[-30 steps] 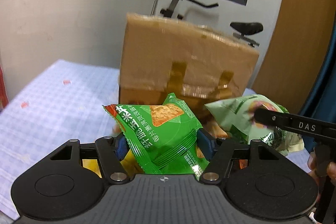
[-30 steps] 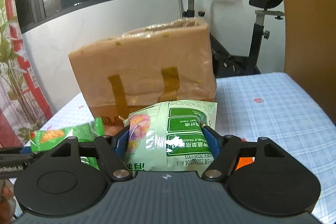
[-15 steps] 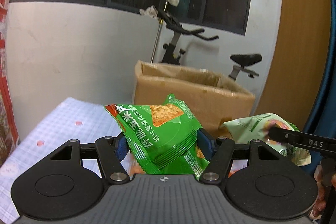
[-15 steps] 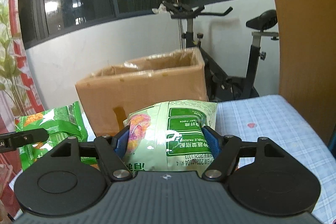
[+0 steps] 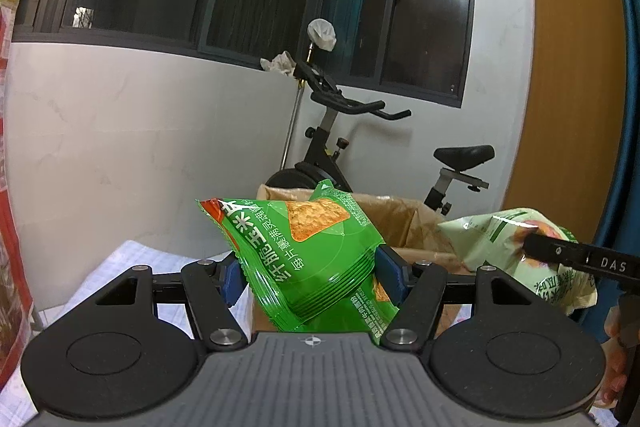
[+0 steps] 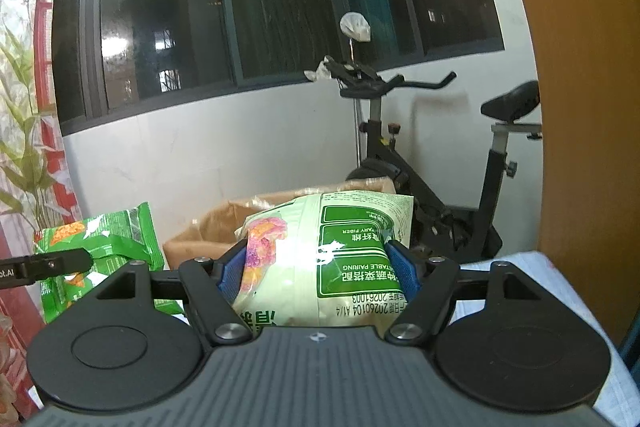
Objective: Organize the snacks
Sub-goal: 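Lift the green bag with the left tool while the right tool lifts the pale green bag, then drop the green bag from the left tool into the box while the right tool drops the pale green bag, then grasp the yellow chip bag with the left tool while the right tool grasps the orange chip bag, then lift the yellow bag with the left tool while the right tool lifts the orange bag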
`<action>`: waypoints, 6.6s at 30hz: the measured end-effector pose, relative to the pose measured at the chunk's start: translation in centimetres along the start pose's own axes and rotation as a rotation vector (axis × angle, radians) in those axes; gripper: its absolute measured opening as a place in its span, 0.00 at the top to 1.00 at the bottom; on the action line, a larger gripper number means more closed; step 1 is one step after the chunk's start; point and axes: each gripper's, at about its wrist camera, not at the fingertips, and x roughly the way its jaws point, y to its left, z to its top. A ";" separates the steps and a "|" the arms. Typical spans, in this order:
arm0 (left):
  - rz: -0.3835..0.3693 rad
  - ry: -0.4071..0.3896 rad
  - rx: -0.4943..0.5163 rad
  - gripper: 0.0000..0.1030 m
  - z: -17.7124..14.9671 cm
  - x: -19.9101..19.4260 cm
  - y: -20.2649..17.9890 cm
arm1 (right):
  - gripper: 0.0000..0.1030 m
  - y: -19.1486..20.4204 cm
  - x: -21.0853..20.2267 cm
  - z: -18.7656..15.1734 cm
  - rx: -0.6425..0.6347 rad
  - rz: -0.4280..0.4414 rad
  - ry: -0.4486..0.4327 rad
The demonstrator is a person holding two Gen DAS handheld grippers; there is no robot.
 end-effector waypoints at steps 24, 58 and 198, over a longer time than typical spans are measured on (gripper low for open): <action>-0.037 0.058 0.036 0.34 5.5 12.6 0.0 | 0.29 0.3 14.6 5.7 -0.141 0.039 0.028; 0.034 0.313 0.107 0.23 3.2 19.6 0.9 | 0.25 -1.5 22.7 2.5 -0.002 0.016 0.299; 0.021 0.478 -0.065 0.31 -11.9 5.9 6.8 | 0.28 -6.5 7.8 -15.8 -0.042 -0.104 0.559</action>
